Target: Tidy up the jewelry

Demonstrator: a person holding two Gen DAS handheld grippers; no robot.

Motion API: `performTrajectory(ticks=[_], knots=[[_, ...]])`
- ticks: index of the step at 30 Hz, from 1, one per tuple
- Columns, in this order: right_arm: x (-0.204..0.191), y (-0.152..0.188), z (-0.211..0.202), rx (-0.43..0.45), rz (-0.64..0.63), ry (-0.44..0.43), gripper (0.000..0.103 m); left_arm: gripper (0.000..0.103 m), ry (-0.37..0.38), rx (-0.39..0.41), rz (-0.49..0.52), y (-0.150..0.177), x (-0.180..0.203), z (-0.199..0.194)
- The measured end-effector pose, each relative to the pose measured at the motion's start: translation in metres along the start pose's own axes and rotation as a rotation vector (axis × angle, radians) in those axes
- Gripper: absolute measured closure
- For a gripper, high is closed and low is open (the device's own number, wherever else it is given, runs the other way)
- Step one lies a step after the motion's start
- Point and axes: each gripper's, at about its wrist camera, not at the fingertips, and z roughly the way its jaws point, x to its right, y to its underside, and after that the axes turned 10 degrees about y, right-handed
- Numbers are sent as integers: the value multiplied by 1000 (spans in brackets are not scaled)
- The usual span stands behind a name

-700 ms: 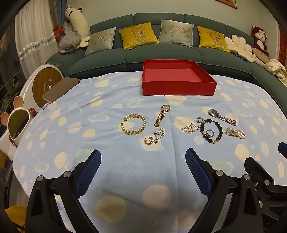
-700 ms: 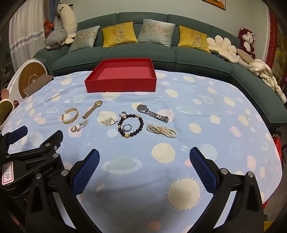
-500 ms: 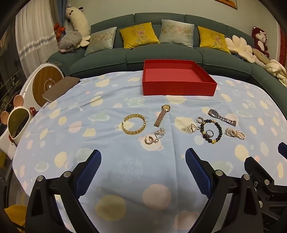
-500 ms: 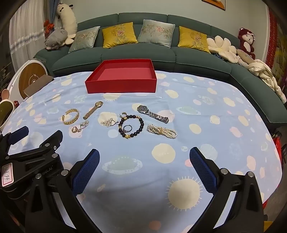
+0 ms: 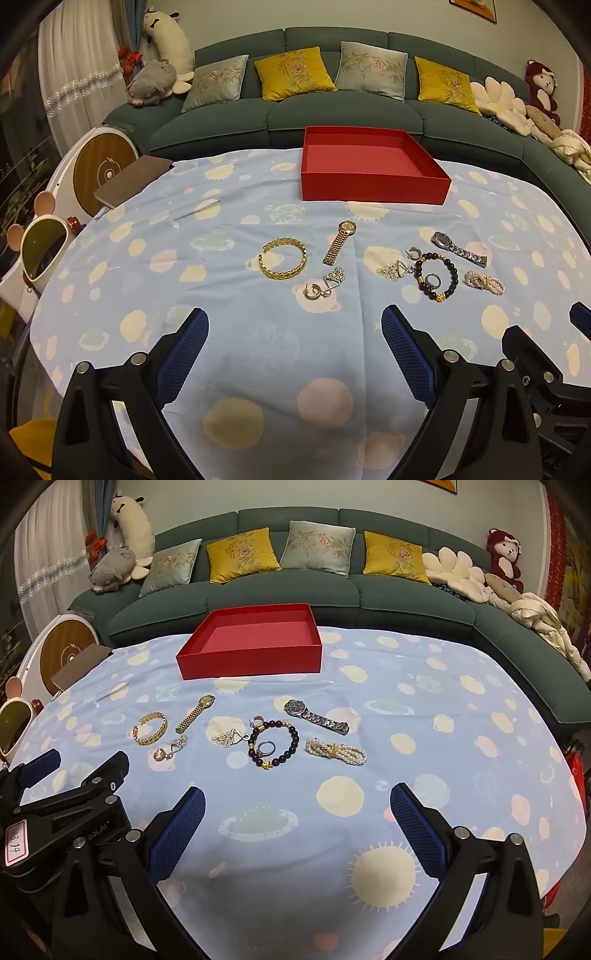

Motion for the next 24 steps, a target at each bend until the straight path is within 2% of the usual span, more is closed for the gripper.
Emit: performTrajectory(ticks=[8,15,24], knots=[[-5,0,0,2,-17,-10,5,11,22,18,-3,4,-6,1],[-4,1,3,-11,7,-15,5,11,45,-5,-46,2,-8,4],[0,2,0,-7,7,1,5,11,49,-9,-35,5,-2,3]])
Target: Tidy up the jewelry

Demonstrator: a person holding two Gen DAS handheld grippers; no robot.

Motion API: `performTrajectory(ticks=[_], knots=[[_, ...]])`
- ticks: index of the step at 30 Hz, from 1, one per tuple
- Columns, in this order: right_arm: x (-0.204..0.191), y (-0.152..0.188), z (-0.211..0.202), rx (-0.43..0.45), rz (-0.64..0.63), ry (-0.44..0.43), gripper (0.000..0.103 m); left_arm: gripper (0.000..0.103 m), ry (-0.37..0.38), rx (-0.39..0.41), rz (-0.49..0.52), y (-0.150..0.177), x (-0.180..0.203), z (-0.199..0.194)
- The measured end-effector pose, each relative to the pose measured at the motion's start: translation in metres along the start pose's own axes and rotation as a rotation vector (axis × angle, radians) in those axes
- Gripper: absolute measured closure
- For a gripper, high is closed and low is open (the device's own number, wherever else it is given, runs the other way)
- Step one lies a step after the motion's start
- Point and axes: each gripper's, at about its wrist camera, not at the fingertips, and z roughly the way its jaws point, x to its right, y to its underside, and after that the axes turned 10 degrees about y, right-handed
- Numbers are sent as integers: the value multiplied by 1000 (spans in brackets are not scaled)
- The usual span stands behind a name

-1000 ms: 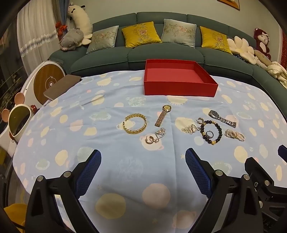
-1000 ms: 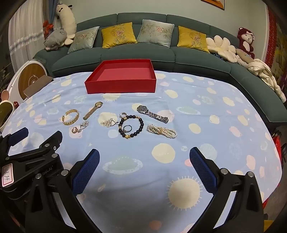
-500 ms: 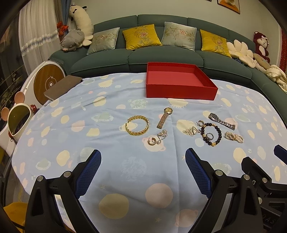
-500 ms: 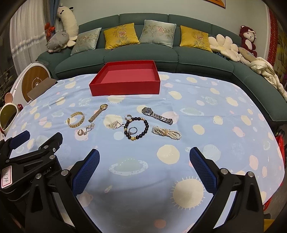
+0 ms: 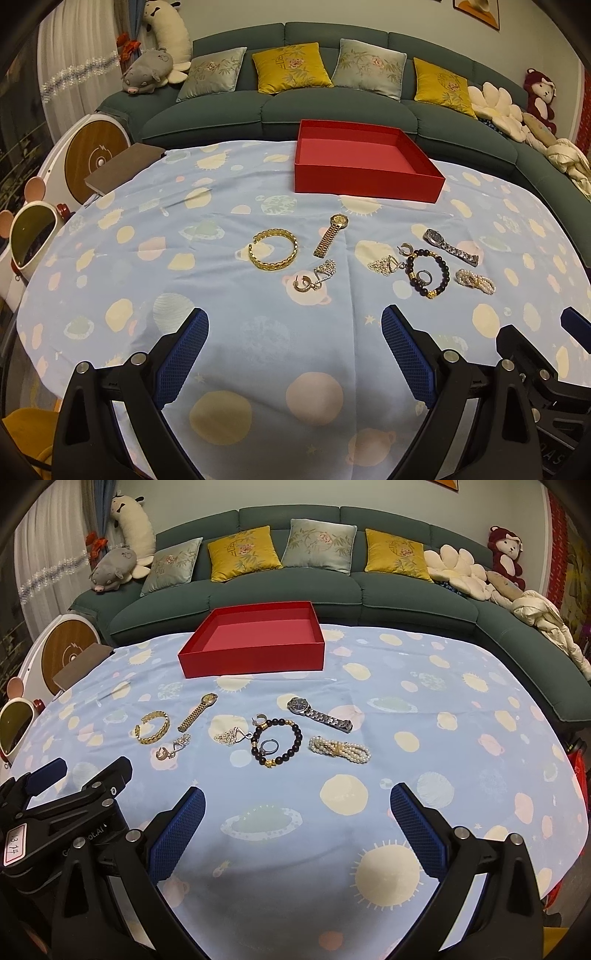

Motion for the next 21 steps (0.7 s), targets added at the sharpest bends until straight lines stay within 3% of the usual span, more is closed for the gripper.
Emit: performTrajectory(ticks=[21], knots=[[2,4,-6,6,0,6,5,11,-9,9,2,3,2,-8]])
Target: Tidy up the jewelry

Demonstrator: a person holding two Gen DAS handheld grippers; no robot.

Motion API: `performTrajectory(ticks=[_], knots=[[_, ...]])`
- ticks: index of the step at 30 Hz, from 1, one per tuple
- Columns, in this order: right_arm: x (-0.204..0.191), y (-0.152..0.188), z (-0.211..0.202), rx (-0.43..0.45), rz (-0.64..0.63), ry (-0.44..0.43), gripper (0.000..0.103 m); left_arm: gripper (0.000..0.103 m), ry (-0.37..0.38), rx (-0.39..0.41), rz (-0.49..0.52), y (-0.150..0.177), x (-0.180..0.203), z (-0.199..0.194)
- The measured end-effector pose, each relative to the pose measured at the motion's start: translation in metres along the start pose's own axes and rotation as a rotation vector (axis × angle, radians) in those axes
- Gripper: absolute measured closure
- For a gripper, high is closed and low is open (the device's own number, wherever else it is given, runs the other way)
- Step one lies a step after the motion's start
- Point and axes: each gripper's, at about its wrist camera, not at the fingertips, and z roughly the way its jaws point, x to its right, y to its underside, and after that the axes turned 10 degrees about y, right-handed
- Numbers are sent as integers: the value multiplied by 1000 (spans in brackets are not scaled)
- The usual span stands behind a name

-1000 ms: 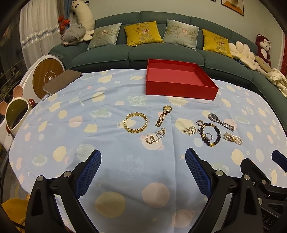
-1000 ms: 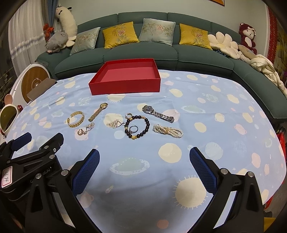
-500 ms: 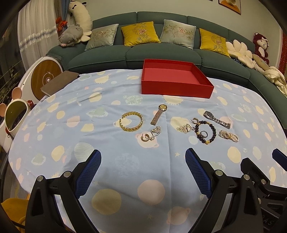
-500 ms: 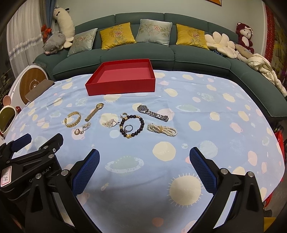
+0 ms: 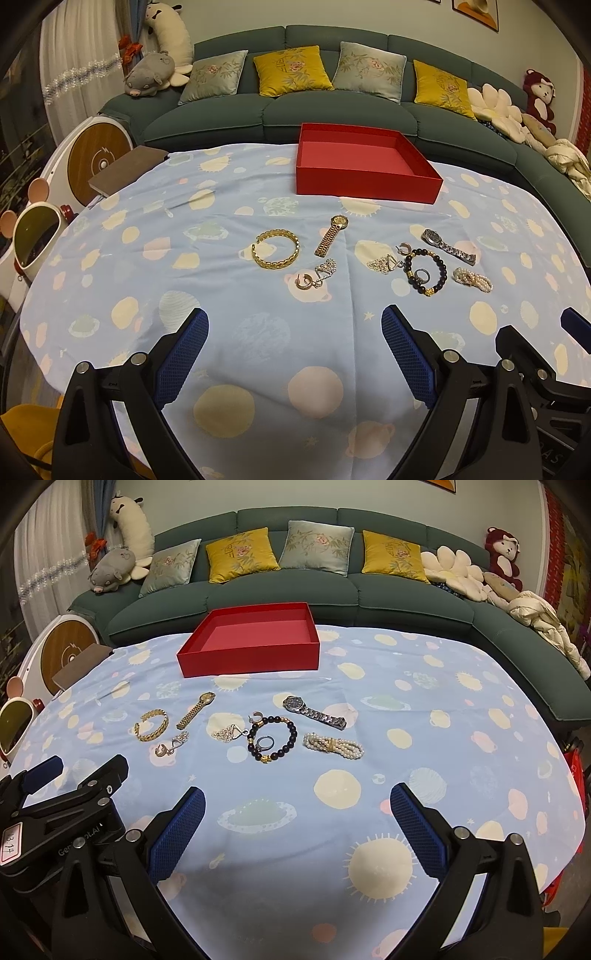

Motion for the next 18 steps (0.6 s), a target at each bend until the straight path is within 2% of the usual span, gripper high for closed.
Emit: performTrajectory(ticks=[18], knots=[[-3,3,0,-3,-2,-1,5,11,-3,1,-6,1,-4,-2]])
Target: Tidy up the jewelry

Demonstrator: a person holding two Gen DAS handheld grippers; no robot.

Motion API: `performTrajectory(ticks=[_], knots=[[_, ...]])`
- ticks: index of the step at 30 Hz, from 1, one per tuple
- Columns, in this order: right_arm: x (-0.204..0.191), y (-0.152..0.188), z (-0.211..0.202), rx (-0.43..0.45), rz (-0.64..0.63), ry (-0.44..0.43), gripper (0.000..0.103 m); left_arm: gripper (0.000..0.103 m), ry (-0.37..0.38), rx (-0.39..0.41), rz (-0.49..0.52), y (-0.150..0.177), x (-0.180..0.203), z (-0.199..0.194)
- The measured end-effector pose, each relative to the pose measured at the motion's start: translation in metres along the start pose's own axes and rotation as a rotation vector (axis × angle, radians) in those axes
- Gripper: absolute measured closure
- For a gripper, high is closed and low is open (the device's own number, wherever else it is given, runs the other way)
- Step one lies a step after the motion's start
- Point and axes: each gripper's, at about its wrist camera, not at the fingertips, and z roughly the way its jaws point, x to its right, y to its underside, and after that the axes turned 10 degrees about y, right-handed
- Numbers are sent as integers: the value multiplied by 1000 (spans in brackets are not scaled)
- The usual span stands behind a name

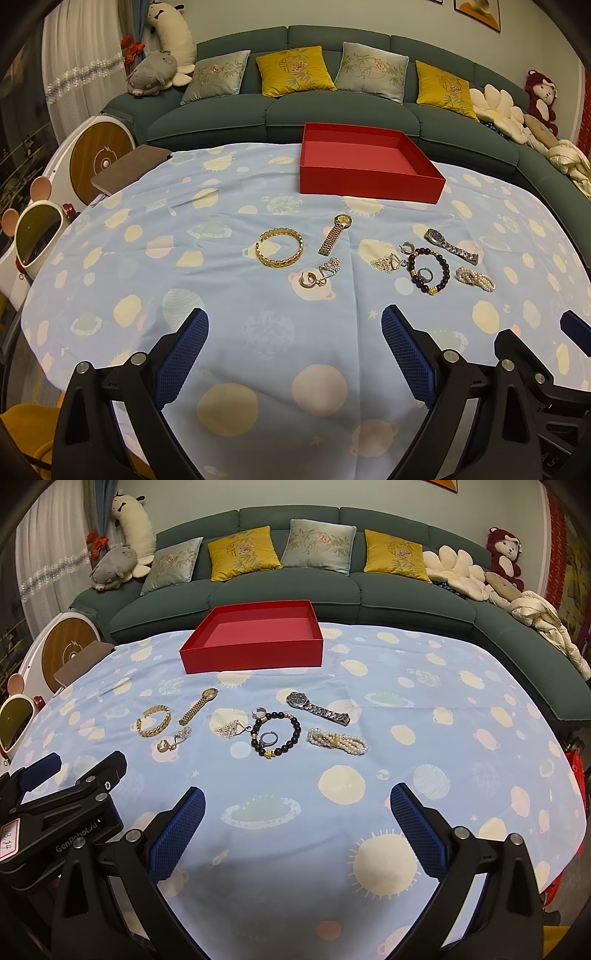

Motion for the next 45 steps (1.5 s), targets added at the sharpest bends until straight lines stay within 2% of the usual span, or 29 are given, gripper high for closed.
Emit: performTrajectory(ticks=[18,25,27,30,33,35,39,45], knots=[[-1,4,1,-5,1,-8,5,11,8,-4,3,3,0,3],[1,10,18,-21,-8,-20,5,10,40,-25,8,11,-3,18],[1,11,24,-24,-15,-12,5,10,17,-26,14,12,-4,24],[5,9,32,-27,-10,-6,5,10,33,-47,8,8,-6,31],[11,2,40,-34,13,-8,5,9,13,-53,0,2,-10,38],[17,-4,47,-34,29,-2,5,9,39,-69,-30,-5,-17,43],[23,-20,60,-26,46,-9,6,9,40,-70,-78,-15,-30,50],[17,-35,82,-53,6,-46,20,9,32,-89,-76,-14,-46,62]])
